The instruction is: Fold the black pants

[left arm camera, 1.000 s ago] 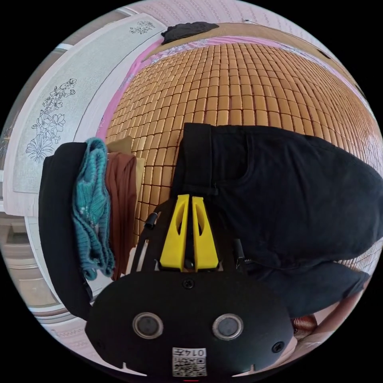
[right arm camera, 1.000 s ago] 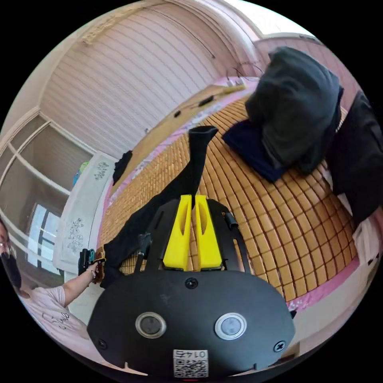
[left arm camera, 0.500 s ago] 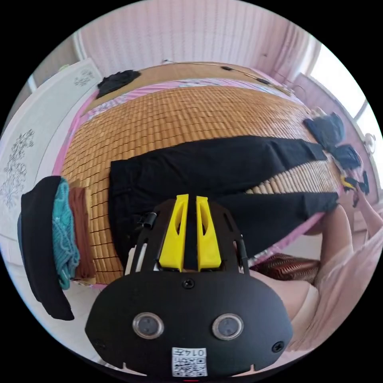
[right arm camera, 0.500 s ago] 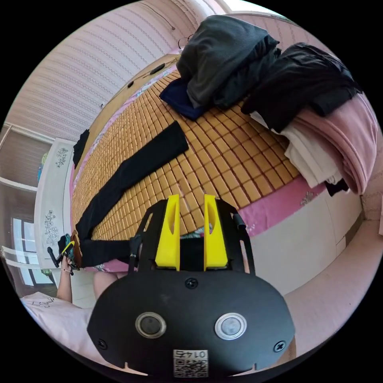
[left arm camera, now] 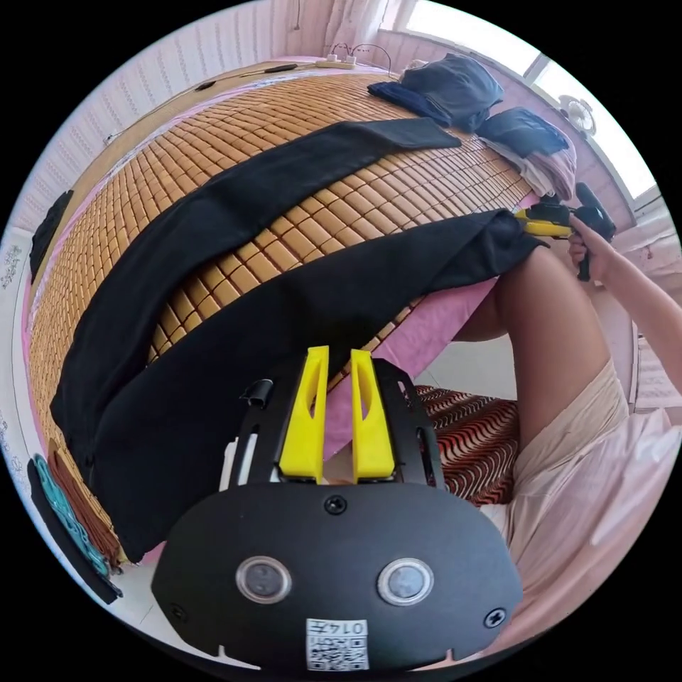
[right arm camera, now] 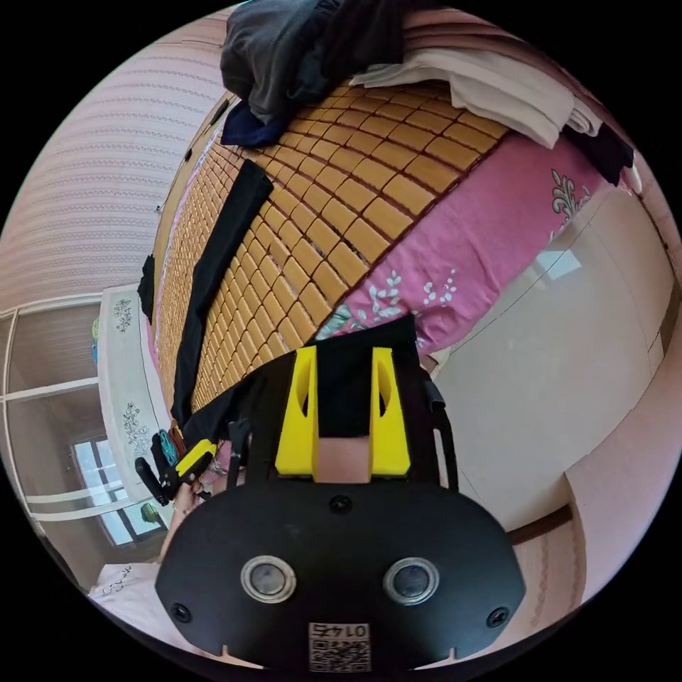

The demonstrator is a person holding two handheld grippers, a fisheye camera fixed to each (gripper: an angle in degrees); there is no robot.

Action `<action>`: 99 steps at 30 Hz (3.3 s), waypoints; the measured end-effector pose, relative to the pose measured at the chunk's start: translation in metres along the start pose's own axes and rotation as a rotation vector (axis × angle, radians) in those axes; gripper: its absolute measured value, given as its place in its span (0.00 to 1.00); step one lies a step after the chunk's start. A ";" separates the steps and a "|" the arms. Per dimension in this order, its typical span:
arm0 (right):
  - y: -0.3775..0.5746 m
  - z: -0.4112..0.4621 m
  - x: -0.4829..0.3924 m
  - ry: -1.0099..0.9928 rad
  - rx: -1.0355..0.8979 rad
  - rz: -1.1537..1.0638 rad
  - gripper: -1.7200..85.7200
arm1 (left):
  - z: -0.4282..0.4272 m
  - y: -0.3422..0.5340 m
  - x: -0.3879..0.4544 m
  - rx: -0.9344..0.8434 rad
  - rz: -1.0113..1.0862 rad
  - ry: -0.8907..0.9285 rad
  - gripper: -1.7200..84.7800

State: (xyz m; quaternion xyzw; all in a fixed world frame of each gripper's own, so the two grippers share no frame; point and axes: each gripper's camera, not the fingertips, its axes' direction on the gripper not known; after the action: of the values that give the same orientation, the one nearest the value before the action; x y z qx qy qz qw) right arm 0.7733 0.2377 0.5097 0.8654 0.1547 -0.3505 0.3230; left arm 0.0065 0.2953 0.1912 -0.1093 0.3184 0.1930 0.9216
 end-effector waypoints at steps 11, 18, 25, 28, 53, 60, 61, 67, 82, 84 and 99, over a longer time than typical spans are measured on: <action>0.001 -0.076 -0.057 -0.281 0.204 -0.328 0.01 | -0.042 0.024 -0.016 0.113 -0.038 0.031 0.02; 0.015 -0.076 -0.045 -0.298 0.328 -0.383 0.01 | -0.065 0.062 -0.023 0.230 -0.048 0.146 0.01; 0.016 0.009 0.007 0.001 0.176 -0.056 0.01 | -0.020 0.066 -0.023 0.097 -0.096 0.282 0.01; 0.013 0.019 -0.021 0.090 0.199 -0.170 0.01 | -0.028 0.067 -0.029 0.109 -0.106 0.233 0.01; -0.101 0.279 -0.189 0.502 0.063 -0.573 0.01 | -0.074 0.089 -0.217 0.161 -0.671 -0.199 0.01; -0.106 0.325 -0.186 0.644 0.066 -0.640 0.01 | -0.075 0.117 -0.254 0.111 -0.725 -0.182 0.01; -0.105 0.327 -0.185 0.640 0.062 -0.641 0.01 | -0.078 0.122 -0.254 0.119 -0.725 -0.183 0.01; -0.059 0.313 -0.174 0.529 0.223 -0.631 0.01 | -0.117 0.166 -0.245 0.248 -0.796 -0.122 0.01; 0.195 0.293 -0.098 0.197 0.508 -0.582 0.02 | -0.206 0.456 -0.191 0.557 -1.138 -0.050 0.10; 0.213 0.301 -0.093 0.157 0.513 -0.567 0.02 | -0.209 0.473 -0.192 0.595 -1.164 -0.012 0.10; 0.385 0.568 -0.326 0.242 0.082 -1.589 0.10 | -0.259 0.473 -0.227 0.616 -0.963 -0.059 0.10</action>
State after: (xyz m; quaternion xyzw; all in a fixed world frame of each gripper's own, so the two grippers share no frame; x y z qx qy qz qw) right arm 0.4457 -0.4413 0.6039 0.5399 0.7449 -0.3849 -0.0741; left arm -0.4993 0.5726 0.0964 0.0372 0.2484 -0.3477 0.9034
